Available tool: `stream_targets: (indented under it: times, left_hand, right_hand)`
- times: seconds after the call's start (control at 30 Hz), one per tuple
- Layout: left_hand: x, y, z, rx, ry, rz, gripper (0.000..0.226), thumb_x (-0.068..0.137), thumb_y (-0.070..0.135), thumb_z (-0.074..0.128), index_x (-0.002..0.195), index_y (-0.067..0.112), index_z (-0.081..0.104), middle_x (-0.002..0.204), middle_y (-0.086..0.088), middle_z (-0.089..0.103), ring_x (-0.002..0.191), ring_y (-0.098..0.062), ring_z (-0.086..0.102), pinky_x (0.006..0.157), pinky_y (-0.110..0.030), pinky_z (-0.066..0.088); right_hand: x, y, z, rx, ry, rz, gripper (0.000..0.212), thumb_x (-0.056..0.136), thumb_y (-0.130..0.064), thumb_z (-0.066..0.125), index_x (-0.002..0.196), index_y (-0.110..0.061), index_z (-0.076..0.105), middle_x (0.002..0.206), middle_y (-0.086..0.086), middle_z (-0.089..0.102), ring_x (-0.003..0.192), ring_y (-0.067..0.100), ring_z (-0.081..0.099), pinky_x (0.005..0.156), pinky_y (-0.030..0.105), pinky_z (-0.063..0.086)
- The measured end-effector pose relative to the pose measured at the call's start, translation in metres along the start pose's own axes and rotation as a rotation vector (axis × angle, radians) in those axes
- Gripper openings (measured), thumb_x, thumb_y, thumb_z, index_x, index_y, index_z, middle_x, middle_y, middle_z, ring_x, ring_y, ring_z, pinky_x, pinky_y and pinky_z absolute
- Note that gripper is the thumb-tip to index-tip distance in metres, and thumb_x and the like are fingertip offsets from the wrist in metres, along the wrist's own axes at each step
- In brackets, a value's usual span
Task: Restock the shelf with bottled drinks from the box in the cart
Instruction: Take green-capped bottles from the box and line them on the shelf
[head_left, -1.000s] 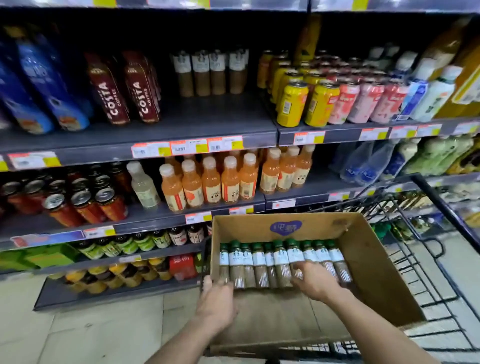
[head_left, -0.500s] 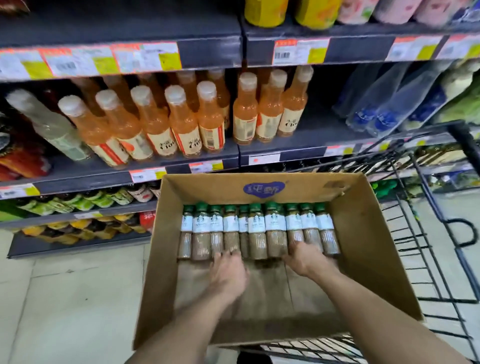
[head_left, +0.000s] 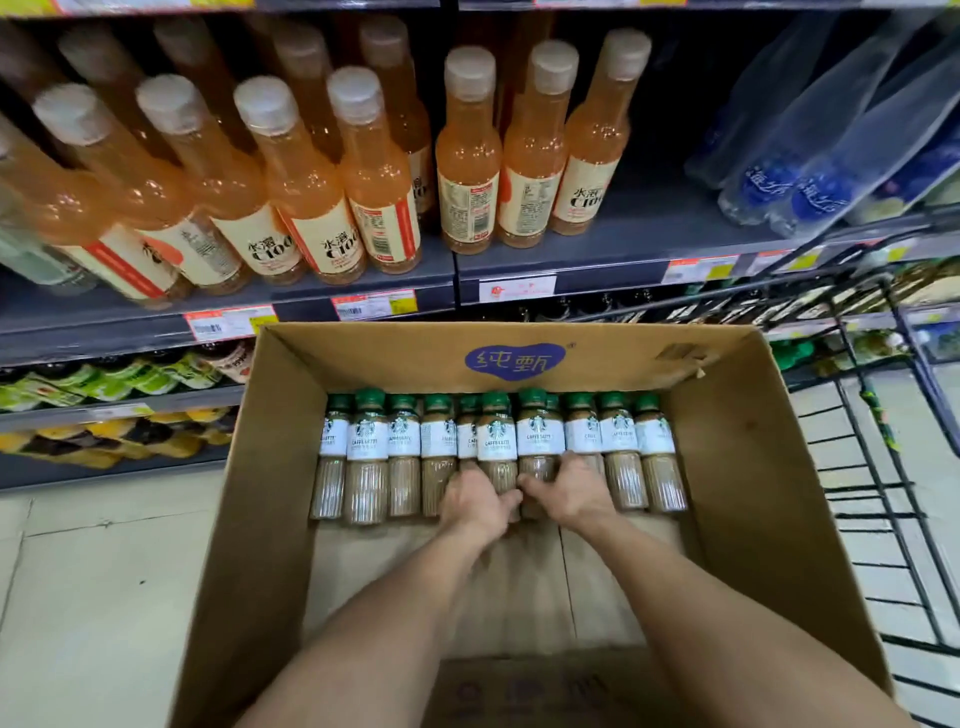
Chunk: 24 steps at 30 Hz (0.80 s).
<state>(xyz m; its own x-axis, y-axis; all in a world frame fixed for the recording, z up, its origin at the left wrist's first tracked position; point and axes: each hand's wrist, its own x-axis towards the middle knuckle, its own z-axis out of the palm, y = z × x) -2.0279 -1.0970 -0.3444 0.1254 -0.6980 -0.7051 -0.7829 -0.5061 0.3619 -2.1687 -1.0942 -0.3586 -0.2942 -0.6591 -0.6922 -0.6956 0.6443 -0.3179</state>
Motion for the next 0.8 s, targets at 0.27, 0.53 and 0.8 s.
stream_targets:
  times: [0.27,0.53,0.8]
  left_hand:
    - [-0.027,-0.016,-0.033,-0.121,0.017,0.093,0.056,0.076,0.035,0.077,0.120,0.011,0.053,0.118,-0.011,0.066,0.107,-0.029,0.064,0.084,-0.033,0.051]
    - [-0.088,-0.036,-0.100,-0.256,0.130,0.176,0.058,0.072,0.043,0.076,0.114,0.024,0.042,0.109,-0.002,0.067,0.100,-0.027,0.065,0.080,-0.034,0.051]
    - [-0.141,-0.045,-0.210,-0.295,0.311,0.367,0.052,0.070,0.043,0.075,0.107,0.027,0.042,0.103,0.001,0.066,0.093,-0.023,0.064,0.074,-0.031,0.048]
  right_hand:
    - [-0.053,-0.018,0.001,0.110,0.126,-0.066,0.062,0.082,-0.049,0.068,0.123,-0.007,0.048,0.111,0.014,0.069,0.106,0.034,0.065,0.084,0.035,0.049]
    - [-0.139,-0.068,-0.010,0.198,0.322,-0.231,0.045,0.071,-0.053,0.071,0.098,-0.025,0.048,0.097,0.003,0.073,0.094,0.028,0.069,0.069,0.030,0.047]
    - [-0.217,-0.151,-0.031,0.324,0.491,-0.398,0.046,0.069,-0.056,0.069,0.098,-0.029,0.045,0.095,-0.005,0.069,0.092,0.023,0.067,0.071,0.034,0.051]
